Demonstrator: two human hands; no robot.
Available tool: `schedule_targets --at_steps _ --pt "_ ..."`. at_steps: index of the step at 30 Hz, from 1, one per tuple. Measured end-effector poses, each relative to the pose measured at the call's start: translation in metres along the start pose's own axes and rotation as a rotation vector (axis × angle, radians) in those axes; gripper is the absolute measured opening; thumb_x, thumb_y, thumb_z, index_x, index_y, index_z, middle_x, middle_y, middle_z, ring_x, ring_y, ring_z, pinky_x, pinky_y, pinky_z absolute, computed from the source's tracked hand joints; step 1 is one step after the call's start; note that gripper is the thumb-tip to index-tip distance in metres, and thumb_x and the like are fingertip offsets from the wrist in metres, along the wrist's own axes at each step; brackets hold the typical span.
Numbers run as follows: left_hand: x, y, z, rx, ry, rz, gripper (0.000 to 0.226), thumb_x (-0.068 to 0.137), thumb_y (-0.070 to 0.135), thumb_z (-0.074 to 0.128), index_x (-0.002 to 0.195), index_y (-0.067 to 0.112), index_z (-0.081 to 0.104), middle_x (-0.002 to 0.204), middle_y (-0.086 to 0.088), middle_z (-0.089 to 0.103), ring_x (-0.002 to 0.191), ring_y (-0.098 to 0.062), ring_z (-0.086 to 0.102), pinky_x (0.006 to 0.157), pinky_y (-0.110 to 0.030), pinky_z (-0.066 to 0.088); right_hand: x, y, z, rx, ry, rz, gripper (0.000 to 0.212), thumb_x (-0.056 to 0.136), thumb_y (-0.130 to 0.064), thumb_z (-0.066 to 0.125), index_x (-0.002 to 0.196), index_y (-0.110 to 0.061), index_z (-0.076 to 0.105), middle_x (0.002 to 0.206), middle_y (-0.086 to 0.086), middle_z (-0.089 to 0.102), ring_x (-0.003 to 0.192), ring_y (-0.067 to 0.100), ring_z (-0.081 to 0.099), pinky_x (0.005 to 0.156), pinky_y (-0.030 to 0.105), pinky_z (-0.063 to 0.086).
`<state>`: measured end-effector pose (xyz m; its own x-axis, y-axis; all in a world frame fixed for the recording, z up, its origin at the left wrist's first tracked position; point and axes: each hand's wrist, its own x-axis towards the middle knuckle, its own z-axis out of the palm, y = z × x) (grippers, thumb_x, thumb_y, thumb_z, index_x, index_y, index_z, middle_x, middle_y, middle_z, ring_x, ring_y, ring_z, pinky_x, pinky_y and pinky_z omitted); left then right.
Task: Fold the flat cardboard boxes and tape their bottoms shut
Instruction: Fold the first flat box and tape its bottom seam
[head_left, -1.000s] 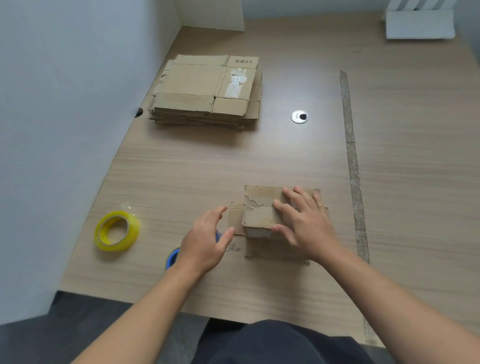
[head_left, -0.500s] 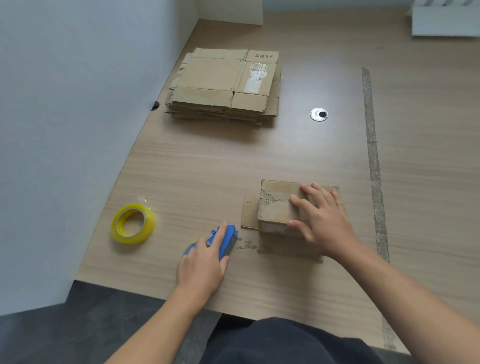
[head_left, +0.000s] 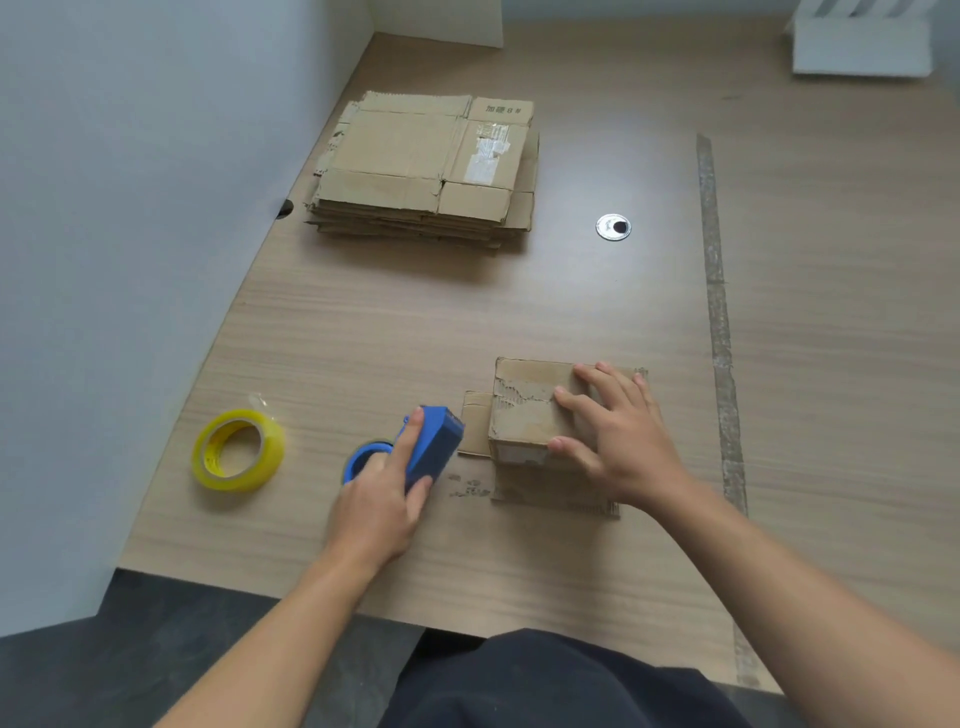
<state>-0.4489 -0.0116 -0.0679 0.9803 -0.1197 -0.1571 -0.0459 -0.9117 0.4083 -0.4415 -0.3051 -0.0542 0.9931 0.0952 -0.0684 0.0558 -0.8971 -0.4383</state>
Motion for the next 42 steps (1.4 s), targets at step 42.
schedule_targets --at_steps 42 --pt "0.096 0.109 -0.053 0.29 -0.308 0.851 0.092 0.09 0.043 0.067 0.137 0.074 -0.005 0.079 0.014 0.056 0.054 -0.015 0.036 0.052 -0.027 0.037 -0.016 0.016 -0.014 1.083 0.354 0.332 0.025 0.094 -0.002 0.062 0.07 -0.008 0.059 0.109 -0.001 0.059 0.124 -0.001 0.055 0.1 0.017 0.042"
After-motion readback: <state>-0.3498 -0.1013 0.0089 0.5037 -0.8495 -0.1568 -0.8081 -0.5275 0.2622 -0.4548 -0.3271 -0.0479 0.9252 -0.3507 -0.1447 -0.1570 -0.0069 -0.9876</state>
